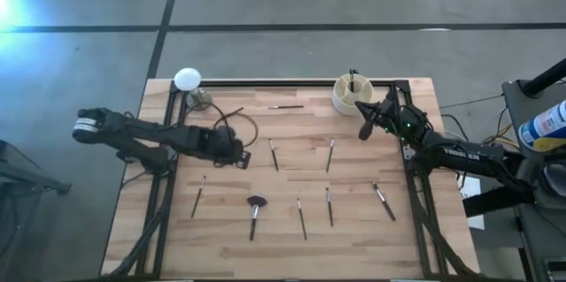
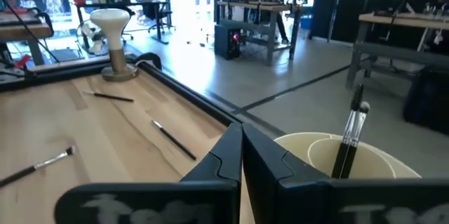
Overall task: Put items in baskets/containers
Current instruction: Put the black eyeshadow brush into the white pen organizer
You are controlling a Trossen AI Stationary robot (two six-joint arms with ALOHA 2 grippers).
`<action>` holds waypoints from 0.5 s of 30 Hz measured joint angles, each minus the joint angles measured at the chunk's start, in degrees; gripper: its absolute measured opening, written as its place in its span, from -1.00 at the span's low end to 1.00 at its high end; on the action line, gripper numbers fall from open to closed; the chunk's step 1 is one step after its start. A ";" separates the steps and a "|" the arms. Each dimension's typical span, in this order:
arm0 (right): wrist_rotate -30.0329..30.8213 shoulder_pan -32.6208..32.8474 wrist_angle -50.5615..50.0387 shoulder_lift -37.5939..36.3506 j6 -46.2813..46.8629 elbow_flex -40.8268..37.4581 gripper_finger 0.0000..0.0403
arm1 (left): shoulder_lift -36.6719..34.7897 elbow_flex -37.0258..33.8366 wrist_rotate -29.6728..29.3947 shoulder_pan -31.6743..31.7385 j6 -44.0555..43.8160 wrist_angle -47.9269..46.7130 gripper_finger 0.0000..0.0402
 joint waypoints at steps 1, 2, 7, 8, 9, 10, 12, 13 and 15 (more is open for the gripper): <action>0.02 0.00 0.78 0.02 -0.46 -0.48 -0.96 | -0.02 -0.03 1.36 -1.15 -3.59 -2.36 -0.93; 0.02 0.00 1.41 0.00 -0.97 -0.92 -0.96 | 0.01 -0.11 2.86 -2.26 -7.15 -4.39 -0.90; 0.00 0.00 2.18 0.00 -1.94 -1.34 -0.96 | 0.46 -1.67 6.32 -6.63 -20.25 -8.49 -0.66; 0.00 0.00 2.13 0.00 -2.17 -1.34 -0.96 | 0.48 -2.52 6.46 -7.04 -22.09 -8.32 -0.61; 0.00 0.00 1.98 0.03 -2.56 -1.34 -0.96 | 0.49 -3.46 6.71 -7.35 -23.50 -8.06 -0.57; 0.00 0.00 1.94 0.07 -2.81 -1.36 -0.96 | 0.50 -4.51 7.22 -7.56 -24.56 -7.52 -0.54; 0.00 0.00 1.92 0.11 -3.16 -1.47 -0.96 | 0.50 -6.67 9.17 -7.76 -26.51 -6.99 -0.49; 0.00 0.00 1.91 0.16 -3.20 -1.47 -0.96 | 0.50 -7.67 10.14 -7.92 -27.51 -7.00 -0.47; 0.00 0.00 1.88 0.11 -3.32 -1.54 -0.96 | 0.52 -9.20 10.95 -8.30 -29.03 -6.81 -0.45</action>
